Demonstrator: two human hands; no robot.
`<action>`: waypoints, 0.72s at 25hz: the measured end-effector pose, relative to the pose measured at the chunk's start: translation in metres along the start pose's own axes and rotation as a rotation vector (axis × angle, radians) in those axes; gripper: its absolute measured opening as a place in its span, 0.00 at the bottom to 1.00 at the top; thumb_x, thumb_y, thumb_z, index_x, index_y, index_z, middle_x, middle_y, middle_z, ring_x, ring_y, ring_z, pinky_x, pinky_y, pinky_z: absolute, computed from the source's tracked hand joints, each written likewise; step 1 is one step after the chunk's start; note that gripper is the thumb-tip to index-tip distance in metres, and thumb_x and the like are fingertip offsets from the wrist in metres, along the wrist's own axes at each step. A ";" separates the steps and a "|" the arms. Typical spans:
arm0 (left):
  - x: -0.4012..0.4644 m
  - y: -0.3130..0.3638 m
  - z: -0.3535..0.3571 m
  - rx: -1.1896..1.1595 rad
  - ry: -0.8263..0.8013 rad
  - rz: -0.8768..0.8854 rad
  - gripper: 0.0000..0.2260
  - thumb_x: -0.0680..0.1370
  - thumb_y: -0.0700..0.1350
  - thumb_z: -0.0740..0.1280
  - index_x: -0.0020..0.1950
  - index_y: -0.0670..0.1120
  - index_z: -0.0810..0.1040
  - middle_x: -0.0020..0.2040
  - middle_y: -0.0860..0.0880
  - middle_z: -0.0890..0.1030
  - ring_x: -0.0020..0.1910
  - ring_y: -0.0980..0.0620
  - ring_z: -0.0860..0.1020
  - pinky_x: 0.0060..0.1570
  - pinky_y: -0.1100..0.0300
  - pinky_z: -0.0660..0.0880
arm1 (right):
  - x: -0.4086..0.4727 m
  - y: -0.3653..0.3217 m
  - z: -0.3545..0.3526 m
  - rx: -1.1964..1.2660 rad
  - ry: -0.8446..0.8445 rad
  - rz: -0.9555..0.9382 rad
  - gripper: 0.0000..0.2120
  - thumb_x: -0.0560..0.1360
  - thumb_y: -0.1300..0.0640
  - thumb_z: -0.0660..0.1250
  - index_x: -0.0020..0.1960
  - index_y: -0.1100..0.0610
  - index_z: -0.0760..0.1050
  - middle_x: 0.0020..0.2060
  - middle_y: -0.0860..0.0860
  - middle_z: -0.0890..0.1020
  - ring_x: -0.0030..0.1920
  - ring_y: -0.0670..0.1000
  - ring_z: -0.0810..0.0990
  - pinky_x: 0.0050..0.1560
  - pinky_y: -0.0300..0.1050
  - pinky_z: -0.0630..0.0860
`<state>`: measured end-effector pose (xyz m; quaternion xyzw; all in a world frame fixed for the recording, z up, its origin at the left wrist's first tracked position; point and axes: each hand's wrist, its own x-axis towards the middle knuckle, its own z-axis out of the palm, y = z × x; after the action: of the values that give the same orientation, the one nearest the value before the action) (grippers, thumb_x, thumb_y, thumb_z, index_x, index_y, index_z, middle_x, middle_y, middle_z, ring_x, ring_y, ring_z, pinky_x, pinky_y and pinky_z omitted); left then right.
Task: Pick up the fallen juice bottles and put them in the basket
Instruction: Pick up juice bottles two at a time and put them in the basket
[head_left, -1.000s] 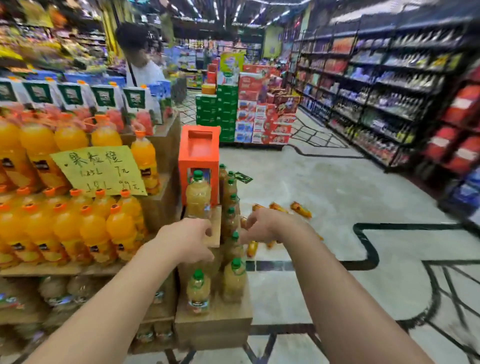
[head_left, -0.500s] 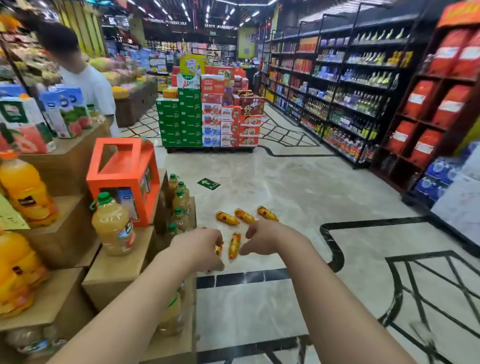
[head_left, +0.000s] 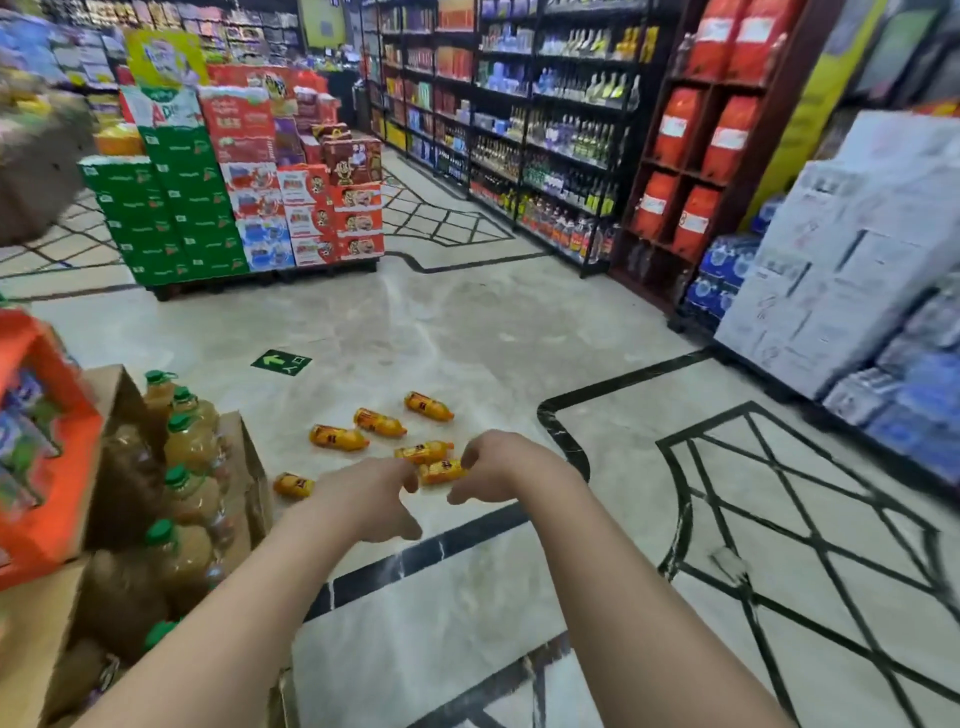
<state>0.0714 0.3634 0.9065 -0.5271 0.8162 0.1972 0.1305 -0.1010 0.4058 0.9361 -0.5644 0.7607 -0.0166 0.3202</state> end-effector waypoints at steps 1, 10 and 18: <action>0.029 0.001 -0.009 0.008 -0.018 0.015 0.26 0.71 0.61 0.75 0.67 0.59 0.73 0.60 0.55 0.78 0.58 0.50 0.78 0.56 0.51 0.77 | 0.023 0.004 -0.012 0.000 0.007 0.026 0.26 0.71 0.44 0.76 0.66 0.51 0.77 0.61 0.51 0.80 0.58 0.56 0.80 0.60 0.53 0.79; 0.254 -0.014 -0.087 -0.003 -0.061 0.050 0.24 0.72 0.57 0.74 0.67 0.57 0.74 0.60 0.54 0.79 0.56 0.50 0.80 0.53 0.53 0.79 | 0.222 0.017 -0.100 0.063 0.033 0.098 0.29 0.72 0.45 0.75 0.70 0.48 0.74 0.65 0.50 0.77 0.63 0.54 0.78 0.57 0.50 0.77; 0.444 -0.044 -0.109 -0.089 -0.088 -0.110 0.24 0.73 0.57 0.73 0.68 0.57 0.73 0.60 0.54 0.79 0.57 0.49 0.78 0.53 0.52 0.77 | 0.449 0.032 -0.150 0.022 -0.143 0.017 0.30 0.72 0.46 0.76 0.72 0.49 0.74 0.67 0.51 0.76 0.64 0.54 0.77 0.62 0.51 0.77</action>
<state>-0.0713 -0.0624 0.8083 -0.5671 0.7700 0.2489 0.1535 -0.2752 -0.0232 0.8321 -0.5543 0.7402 0.0183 0.3801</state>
